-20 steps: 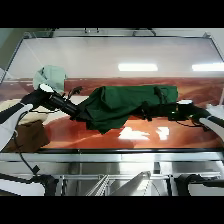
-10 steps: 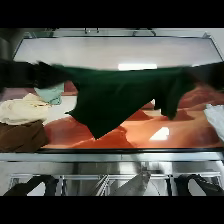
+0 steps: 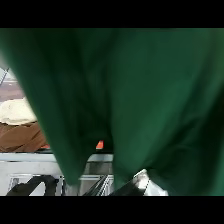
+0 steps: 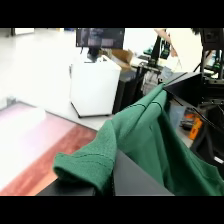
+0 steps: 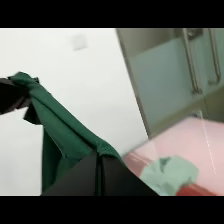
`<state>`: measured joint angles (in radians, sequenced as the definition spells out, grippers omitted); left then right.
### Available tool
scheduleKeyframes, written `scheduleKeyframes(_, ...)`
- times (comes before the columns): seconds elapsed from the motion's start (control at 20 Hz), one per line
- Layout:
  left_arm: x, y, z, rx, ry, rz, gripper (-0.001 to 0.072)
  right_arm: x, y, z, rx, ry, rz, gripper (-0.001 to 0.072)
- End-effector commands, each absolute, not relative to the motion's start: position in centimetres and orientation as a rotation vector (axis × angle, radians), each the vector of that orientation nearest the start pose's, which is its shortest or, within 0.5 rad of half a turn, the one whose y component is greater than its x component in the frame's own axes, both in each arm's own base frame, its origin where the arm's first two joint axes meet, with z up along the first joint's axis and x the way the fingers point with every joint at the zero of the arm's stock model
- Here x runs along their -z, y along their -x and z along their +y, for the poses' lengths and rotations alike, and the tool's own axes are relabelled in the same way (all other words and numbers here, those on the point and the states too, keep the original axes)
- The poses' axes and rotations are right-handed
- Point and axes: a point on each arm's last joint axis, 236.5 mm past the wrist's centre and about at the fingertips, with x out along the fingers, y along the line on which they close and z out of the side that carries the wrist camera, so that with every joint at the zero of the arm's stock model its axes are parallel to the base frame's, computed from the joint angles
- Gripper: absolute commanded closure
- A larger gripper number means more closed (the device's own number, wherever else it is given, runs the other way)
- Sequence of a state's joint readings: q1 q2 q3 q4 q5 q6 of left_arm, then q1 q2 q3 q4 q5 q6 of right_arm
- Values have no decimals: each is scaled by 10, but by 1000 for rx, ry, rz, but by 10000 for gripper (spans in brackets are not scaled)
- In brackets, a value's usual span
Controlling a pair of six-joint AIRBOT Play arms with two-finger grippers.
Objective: Fold the shirts.
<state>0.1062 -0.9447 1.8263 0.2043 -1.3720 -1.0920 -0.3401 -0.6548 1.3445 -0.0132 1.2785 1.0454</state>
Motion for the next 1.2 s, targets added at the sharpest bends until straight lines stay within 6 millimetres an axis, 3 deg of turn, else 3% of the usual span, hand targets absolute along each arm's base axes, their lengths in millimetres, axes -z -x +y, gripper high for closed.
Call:
scheduleKeyframes(0.0, -436, -290, -222, 1185, 231, 287, 682, -385, -289, 143, -869, -463, 260, 693)
scheduleKeyframes(0.2, -270, -410, -272, 1130, 231, 679, 682, -226, -387, 118, -671, -515, 618, 693)
scheduleKeyframes(0.3, -191, -454, -291, 1137, 319, 843, 682, -150, -427, 104, -580, -581, 757, 693)
scheduleKeyframes(0.4, -132, -481, -294, 1125, 413, 979, 678, -83, -461, 89, -491, -663, 846, 692)
scheduleKeyframes(0.45, -123, -485, -293, 1175, 487, 1011, 547, -55, -475, 80, -445, -691, 874, 576)
scheduleKeyframes(0.5, -128, -489, -289, 1233, 597, 1005, 413, -38, -484, 75, -426, -718, 898, 252)
scheduleKeyframes(0.55, -142, -494, -279, 1274, 713, 969, 413, -29, -487, 70, -430, -732, 922, 45)
scheduleKeyframes(0.65, -163, -504, -238, 1281, 817, 893, 414, -33, -483, 59, -455, -747, 945, 45)
scheduleKeyframes(0.8, -151, -481, -163, 1166, 730, 1024, 414, -54, -446, 40, -528, -763, 1010, 46)
scheduleKeyframes(0.9, -122, -456, -125, 999, 656, 1166, 414, -40, -406, 27, -512, -744, 1159, 46)
scheduleKeyframes(1.05, -59, -394, -86, 752, 584, 1405, 413, 17, -341, 7, -357, -706, 1402, 47)
scheduleKeyframes(1.15, -15, -352, -69, 627, 582, 1531, 413, 51, -308, 11, -303, -739, 1488, 46)
